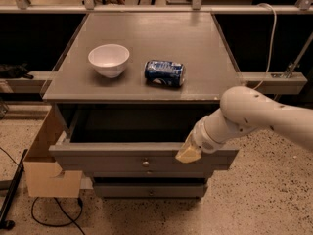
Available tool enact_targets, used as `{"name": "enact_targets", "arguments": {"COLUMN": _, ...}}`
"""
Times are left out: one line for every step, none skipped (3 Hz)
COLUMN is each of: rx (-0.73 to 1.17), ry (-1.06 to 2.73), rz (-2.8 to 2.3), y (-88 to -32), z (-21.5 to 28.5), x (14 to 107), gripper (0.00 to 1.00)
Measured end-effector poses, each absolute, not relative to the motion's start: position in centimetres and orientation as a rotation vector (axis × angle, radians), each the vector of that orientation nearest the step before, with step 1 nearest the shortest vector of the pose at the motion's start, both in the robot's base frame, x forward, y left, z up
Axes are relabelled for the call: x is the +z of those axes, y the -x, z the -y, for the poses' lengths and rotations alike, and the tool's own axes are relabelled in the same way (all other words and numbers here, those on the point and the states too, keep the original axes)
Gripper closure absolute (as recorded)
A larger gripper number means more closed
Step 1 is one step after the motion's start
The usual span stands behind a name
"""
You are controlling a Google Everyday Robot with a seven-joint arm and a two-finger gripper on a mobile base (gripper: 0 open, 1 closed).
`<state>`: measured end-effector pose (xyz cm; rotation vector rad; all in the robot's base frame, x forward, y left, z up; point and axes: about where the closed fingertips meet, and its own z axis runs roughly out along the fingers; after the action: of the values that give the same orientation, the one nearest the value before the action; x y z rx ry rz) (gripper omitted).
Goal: Close top drawer
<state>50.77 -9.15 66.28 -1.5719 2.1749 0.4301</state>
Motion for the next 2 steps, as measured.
{"name": "enact_targets", "arguments": {"rx": 0.429, "ry": 1.569, "rz": -2.175, "y": -50.88, "z": 9.23, "x": 66.23, "gripper": 1.00}}
{"name": "enact_targets", "arguments": {"rx": 0.429, "ry": 1.570, "rz": -2.175, "y": -50.88, "z": 9.23, "x": 66.23, "gripper": 0.76}}
